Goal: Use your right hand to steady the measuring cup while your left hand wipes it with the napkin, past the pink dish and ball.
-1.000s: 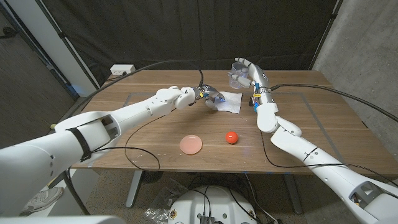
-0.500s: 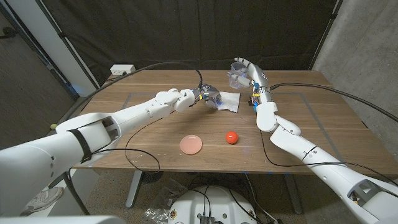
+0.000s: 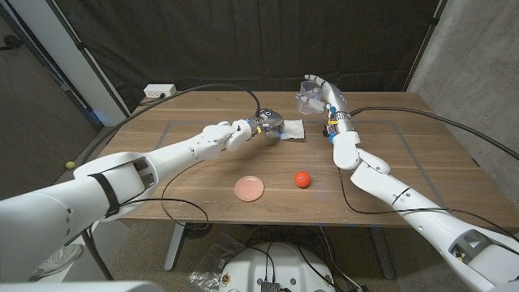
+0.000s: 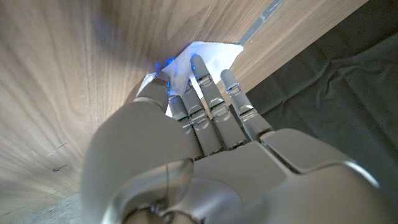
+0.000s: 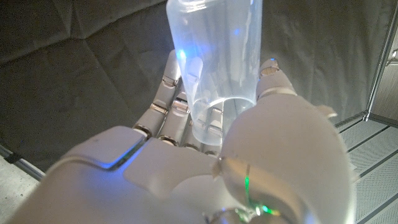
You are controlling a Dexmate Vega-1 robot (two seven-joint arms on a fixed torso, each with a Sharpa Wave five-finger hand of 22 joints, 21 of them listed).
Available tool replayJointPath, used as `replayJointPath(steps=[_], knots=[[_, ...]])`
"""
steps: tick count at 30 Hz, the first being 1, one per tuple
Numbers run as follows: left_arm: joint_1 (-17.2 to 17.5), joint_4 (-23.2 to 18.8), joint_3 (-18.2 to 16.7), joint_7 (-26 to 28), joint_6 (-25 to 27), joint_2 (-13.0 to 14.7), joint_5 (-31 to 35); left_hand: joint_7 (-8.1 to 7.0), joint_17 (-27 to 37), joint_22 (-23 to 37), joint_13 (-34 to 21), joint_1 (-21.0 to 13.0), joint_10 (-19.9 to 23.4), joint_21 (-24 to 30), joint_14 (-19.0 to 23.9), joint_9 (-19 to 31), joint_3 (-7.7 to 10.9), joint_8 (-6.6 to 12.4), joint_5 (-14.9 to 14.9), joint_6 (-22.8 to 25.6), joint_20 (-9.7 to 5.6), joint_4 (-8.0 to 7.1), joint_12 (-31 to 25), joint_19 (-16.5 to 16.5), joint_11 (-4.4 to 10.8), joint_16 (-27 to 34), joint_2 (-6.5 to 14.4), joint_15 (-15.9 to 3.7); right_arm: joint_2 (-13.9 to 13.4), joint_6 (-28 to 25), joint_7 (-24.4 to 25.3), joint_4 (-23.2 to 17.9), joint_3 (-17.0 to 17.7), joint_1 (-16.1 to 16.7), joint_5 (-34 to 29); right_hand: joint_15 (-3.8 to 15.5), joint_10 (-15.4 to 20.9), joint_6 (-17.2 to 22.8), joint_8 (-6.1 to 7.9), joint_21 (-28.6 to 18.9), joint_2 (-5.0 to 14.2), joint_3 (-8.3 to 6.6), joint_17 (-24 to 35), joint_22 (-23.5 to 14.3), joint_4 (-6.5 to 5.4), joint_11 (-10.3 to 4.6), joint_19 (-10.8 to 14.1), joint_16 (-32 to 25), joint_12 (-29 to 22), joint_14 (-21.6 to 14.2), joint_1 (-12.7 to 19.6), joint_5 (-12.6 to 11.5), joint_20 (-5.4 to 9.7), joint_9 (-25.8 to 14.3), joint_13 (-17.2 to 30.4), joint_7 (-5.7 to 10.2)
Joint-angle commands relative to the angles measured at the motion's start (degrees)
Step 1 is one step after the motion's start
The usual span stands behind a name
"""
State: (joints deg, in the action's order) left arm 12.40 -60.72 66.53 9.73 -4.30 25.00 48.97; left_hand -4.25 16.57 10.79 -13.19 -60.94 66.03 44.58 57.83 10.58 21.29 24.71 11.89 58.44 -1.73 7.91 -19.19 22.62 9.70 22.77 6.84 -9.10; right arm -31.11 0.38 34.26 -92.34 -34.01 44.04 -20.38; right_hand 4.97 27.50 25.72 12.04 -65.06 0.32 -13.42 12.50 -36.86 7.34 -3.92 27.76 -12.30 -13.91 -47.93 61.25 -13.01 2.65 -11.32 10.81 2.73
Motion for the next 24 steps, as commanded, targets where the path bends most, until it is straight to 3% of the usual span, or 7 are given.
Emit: replayJointPath(steps=[1, 11, 24], knots=[[3.3, -2.1, -2.8, 12.4, 4.6, 1.1, 0.2, 2.82, 0.9, 0.4, -0.6, -0.9, 1.5, 0.7, 1.2, 0.2, 0.43, 0.02, -0.3, 2.6, -0.14, 0.02, -0.9, 0.8, 0.05, 0.9, 0.2, -3.66, 1.0, 1.0, -0.5, 2.2, -0.2, -1.3, 0.9, 8.34, 0.6, 0.6, -0.32, -0.5, 8.08, 0.15, 0.2, -0.2, 0.11, -0.07, -0.3, 0.2, 0.2, -0.9, 8.6, 0.2, 9.73, -0.2, 0.2, -0.14], [7.2, -6.2, -6.9, 20.1, 7.4, 2.1, -2.3, 3.5, 2.4, 0.5, -1.5, -1.9, 2.3, 1.2, 2.1, 0.5, 0.54, -0.24, -0.2, 2.8, -0.04, 0.19, -2.0, 0.8, 0.51, 1.6, 0.4, -3.76, 2.3, 2.6, -1.2, 3.5, 0.7, -1.1, 3.1, 8.32, 0.7, 0.7, -0.35, -1.1, 8.1, 0.16, 0.2, -0.3, 0.17, 0.02, -0.5, 0.2, 0.3, -0.9, 8.9, 0.2, 9.75, -0.2, 0.2, -0.16], [11.7, -12.3, -11.5, 24.5, 7.5, 3.8, -5.6, 3.67, 3.3, 0.5, -2.5, -2.3, 2.3, 1.5, 1.9, 1.3, 0.6, -0.21, 0.0, 2.4, 0.23, -0.09, -2.8, 0.6, 1.22, 1.3, 0.6, -3.77, 3.4, 3.5, -2.8, 3.2, 2.8, 0.6, 5.7, 8.32, 0.8, 0.8, -0.37, -1.8, 8.07, 0.21, 0.2, -0.4, 0.24, 0.01, -0.9, 0.2, 0.4, -1.0, 9.2, 0.2, 9.75, -0.2, 0.2, -0.22]])
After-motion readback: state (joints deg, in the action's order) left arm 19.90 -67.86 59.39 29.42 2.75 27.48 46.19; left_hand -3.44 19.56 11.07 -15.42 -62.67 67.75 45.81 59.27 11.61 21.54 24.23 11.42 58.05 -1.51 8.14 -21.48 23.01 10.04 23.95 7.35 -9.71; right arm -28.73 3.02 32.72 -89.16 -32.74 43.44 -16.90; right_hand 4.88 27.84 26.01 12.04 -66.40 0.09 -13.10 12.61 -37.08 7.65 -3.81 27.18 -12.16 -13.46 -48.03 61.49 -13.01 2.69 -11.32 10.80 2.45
